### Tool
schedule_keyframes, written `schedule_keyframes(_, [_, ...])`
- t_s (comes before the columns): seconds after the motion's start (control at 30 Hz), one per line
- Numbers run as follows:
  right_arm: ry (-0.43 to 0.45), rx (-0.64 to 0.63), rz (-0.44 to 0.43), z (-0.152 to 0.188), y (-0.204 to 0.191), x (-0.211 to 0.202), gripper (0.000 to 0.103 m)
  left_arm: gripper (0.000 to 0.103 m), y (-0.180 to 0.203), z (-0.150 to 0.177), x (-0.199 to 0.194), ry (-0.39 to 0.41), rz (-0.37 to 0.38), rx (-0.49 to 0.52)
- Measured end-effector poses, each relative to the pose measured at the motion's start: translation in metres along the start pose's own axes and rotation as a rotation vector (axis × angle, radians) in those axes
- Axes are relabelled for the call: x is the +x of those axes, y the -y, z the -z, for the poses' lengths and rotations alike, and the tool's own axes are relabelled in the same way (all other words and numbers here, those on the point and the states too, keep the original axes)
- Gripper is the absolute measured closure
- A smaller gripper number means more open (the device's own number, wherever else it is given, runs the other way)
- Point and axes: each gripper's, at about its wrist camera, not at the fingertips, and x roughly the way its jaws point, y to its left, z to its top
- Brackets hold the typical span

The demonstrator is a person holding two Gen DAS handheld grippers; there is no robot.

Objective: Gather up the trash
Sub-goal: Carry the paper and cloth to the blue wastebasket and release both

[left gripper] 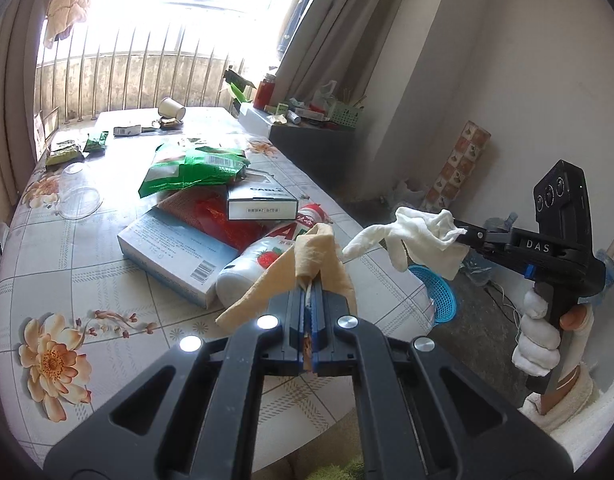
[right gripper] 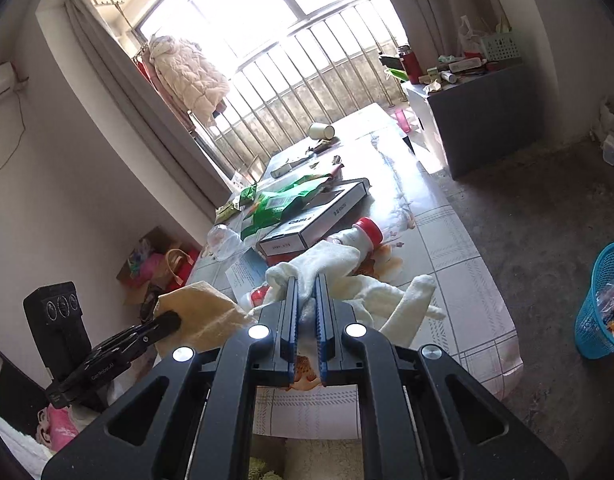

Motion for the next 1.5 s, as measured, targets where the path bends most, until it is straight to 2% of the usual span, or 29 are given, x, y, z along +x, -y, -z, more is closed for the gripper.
schedule_keyframes(0.27, [0.098,0.081,0.061,-0.002,0.037,-0.041,0.095,0.102,0.043,-0.032,0.030,-0.002,0.095,0.075])
schedule_keyframes(0.5, [0.211,0.167,0.159,-0.003,0.081,-0.086,0.095,0.102,0.089,-0.066,0.068,-0.019,0.205,0.140])
schedule_keyframes(0.83, [0.346,0.354,0.313,0.012,0.161,-0.144,0.095,0.102,0.179,-0.102,0.159,-0.126,0.378,0.231])
schedule_keyframes(1.0, [0.388,0.480,0.380,0.024,0.212,-0.163,0.095,0.102,0.234,-0.097,0.224,-0.238,0.430,0.269])
schedule_keyframes(1.13, [0.416,0.593,0.398,0.033,0.259,-0.173,0.095,0.102,0.277,-0.088,0.281,-0.340,0.460,0.285])
schedule_keyframes(1.27, [0.430,0.691,0.428,0.041,0.305,-0.177,0.095,0.102,0.316,-0.072,0.337,-0.431,0.469,0.302])
schedule_keyframes(1.5, [0.429,0.835,0.451,0.050,0.388,-0.167,0.095,0.102,0.373,-0.028,0.429,-0.558,0.432,0.375])
